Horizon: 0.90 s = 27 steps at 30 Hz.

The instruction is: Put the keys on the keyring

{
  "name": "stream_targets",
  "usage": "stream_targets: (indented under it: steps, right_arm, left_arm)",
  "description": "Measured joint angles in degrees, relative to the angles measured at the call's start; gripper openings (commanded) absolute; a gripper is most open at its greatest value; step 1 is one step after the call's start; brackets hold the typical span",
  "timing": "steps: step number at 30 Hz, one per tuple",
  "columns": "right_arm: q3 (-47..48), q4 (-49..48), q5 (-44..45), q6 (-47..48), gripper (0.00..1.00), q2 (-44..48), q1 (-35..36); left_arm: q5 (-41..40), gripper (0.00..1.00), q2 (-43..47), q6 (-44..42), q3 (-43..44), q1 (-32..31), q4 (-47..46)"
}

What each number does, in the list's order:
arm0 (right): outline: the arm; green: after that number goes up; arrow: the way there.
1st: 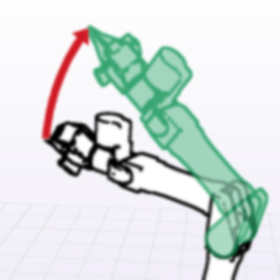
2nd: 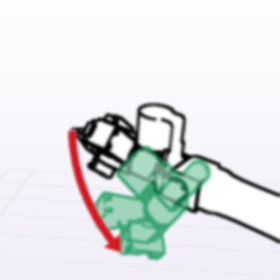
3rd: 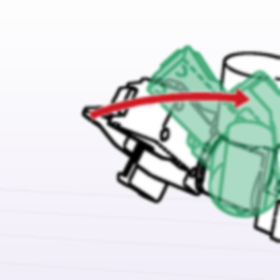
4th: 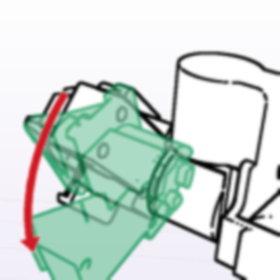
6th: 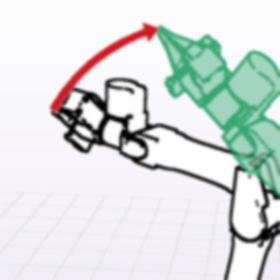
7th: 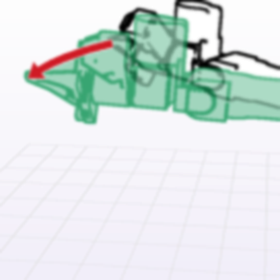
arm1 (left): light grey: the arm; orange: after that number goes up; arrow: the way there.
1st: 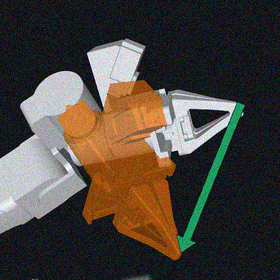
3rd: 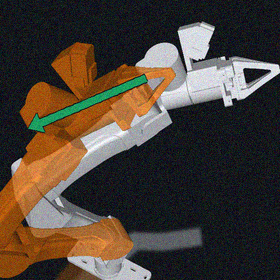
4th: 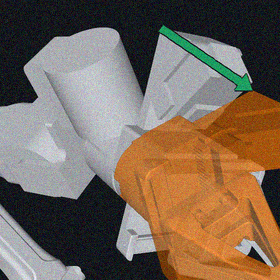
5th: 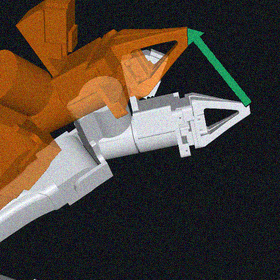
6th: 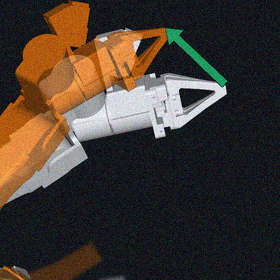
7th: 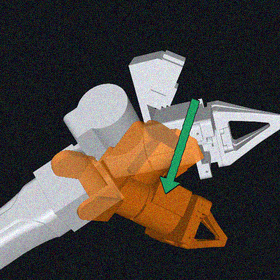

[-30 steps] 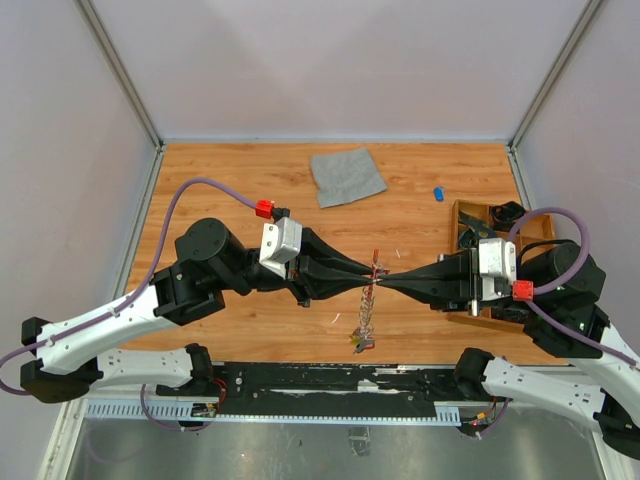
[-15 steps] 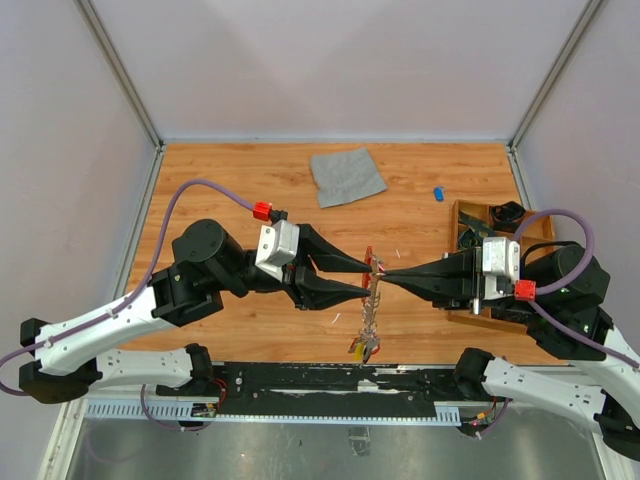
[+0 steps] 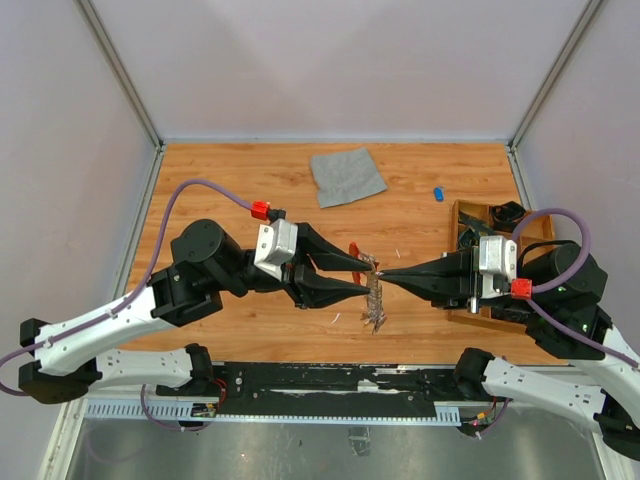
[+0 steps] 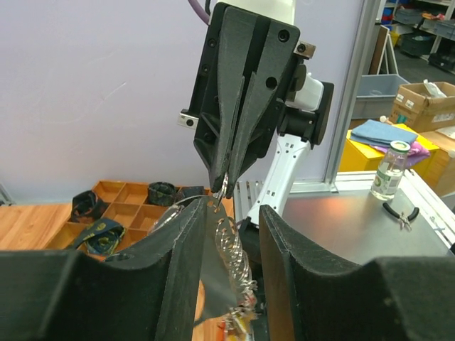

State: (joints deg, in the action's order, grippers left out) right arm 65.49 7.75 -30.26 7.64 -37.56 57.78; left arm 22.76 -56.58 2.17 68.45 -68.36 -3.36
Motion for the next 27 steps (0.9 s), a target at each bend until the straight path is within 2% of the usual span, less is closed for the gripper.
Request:
stream_targets:
  steps: [12,14,20,27]
  right_arm:
    - [0.0,-0.2,-0.8,0.0,0.01,-0.5,0.0]
    - [0.0,-0.2,-1.0,0.0,0.01,-0.8,0.0]
    - [0.0,-0.6,-1.4,0.0,0.01,-1.0,0.0]
    - [0.0,-0.6,-1.5,-0.1,0.01,-1.0,0.0]
  left_arm:
    - [-0.2,0.32,-1.3,0.0,0.0,0.0,0.0]
    - [-0.2,0.28,-1.4,0.0,0.0,0.0,0.0]
    - [-0.2,0.09,-1.4,0.0,0.0,0.0,0.0]
    - [-0.2,0.0,-1.3,-0.3,0.0,0.0,0.0]
